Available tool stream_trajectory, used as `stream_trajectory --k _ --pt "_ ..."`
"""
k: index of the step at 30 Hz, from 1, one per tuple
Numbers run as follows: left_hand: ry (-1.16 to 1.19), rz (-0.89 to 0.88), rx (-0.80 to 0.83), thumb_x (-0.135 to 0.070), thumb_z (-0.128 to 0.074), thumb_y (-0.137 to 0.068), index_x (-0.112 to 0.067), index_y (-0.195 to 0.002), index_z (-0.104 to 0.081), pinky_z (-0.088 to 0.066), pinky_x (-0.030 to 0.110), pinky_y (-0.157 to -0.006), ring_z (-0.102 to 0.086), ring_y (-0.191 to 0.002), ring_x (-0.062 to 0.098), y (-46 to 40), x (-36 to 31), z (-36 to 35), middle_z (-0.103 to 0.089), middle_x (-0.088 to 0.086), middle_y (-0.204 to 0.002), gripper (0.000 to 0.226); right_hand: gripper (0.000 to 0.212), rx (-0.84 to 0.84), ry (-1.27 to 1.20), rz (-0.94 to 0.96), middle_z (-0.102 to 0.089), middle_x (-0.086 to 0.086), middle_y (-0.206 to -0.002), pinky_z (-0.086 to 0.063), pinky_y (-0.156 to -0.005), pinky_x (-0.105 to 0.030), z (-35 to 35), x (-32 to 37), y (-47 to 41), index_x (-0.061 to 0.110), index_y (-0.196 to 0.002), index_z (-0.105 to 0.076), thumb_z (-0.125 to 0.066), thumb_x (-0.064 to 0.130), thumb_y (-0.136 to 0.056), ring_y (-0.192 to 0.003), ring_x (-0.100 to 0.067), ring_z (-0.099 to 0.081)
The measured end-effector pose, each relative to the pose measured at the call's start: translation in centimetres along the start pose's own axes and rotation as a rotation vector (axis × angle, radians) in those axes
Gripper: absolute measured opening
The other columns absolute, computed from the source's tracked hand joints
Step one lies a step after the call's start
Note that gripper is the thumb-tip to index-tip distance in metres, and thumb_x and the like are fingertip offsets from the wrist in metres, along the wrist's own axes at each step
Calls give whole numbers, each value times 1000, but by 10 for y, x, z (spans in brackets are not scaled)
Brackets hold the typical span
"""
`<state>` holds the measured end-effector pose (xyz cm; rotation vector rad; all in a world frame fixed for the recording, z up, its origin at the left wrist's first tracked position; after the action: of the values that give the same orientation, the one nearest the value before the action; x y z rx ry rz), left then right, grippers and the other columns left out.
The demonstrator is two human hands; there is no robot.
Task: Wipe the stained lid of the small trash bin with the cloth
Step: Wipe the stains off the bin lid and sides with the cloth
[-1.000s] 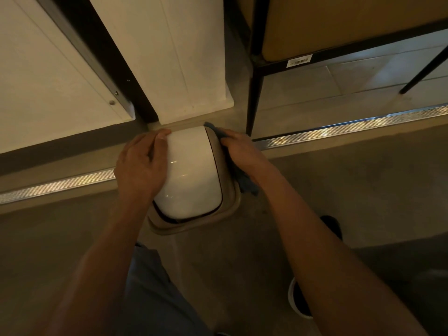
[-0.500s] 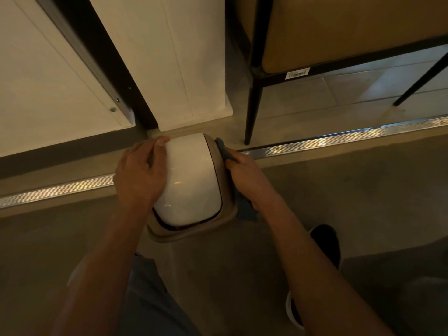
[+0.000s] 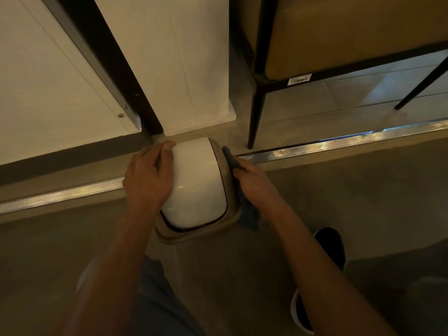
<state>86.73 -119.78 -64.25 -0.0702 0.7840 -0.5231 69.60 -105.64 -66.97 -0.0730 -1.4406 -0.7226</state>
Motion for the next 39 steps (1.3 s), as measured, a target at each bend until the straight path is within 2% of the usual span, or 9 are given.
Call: stream_trajectory --k 10,12,16,19,23,27,29,33,39 --pt "-21 16 -32 -38 -44 -104 -25 -118 -71 -48 36 -88 -63 -101 24 -1 -3 0 -70 2 -108 33 44 -81 -119 -10 -57 12 -131 -44 -95 -28 -13 -24 38 51 -135 -46 -41 34 -95 -113 -5 -55" --pt "-27 10 -24 -38 -44 -105 -24 -119 -71 -46 36 -89 -63 -101 25 0 -4 1 -70 3 -109 33 45 -66 -95 -31 -58 10 -130 -43 -97 -33 -8 -17 23 44 -137 -49 -41 34 -94 -116 -10 -54" --pt "-46 7 2 -36 -44 -105 -23 -121 -70 -44 33 -91 -62 -105 23 0 -3 1 -69 3 -113 32 41 46 -49 -38 -59 10 -122 -38 -81 -22 0 17 -23 34 -139 -52 -41 28 -99 -105 -7 -52" --pt "-29 8 -10 -34 -46 -105 -21 -118 -71 -45 34 -91 -63 -102 24 1 -5 2 -70 4 -110 31 40 101 -23 -30 -61 7 -124 -41 -89 -26 0 32 -43 31 -137 -55 -41 26 -100 -109 -12 -55" --pt "-35 46 -14 -37 -44 -105 -24 -117 -70 -48 39 -91 -62 -103 26 1 -7 2 -70 2 -110 32 42 31 -31 -10 -64 10 -117 -43 -86 -31 0 19 -20 39 -130 -59 -43 42 -92 -108 -10 -57" --pt "-54 51 -9 -39 -43 -105 -26 -119 -70 -47 39 -95 -61 -108 26 0 -6 3 -69 2 -114 33 46 17 -41 -5 -61 9 -129 -43 -100 -39 1 3 -4 46 -129 -57 -40 48 -87 -116 -12 -55" --pt "-52 33 -7 -37 -45 -105 -24 -120 -69 -45 37 -96 -61 -109 25 1 -5 3 -69 3 -115 31 46 66 -34 -19 -63 12 -123 -44 -93 -32 4 18 -21 45 -121 -63 -43 58 -81 -110 -9 -56" --pt "-64 42 1 -38 -44 -105 -25 -121 -69 -45 36 -96 -60 -111 24 1 -5 2 -69 1 -117 32 39 185 209 15 -59 -3 -131 -42 -93 -31 8 45 -72 24 -131 -60 -39 22 -98 -113 -17 -54" --pt "-109 66 2 -38 -42 -105 -28 -121 -68 -40 30 -90 -59 -109 22 -1 -8 1 -68 0 -116 32 41 413 364 4 -63 -1 -118 -45 -93 -32 -1 80 -107 19 -117 -70 -44 18 -85 -106 -17 -56"
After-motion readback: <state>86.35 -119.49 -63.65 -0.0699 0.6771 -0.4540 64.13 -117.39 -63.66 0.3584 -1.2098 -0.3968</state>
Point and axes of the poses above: each hand's wrist, its own y-axis away from the middle knuckle, its own z-axis out of the back of the hand, x = y × z, the point moved 1 cm from there along -y, towards the middle knuckle
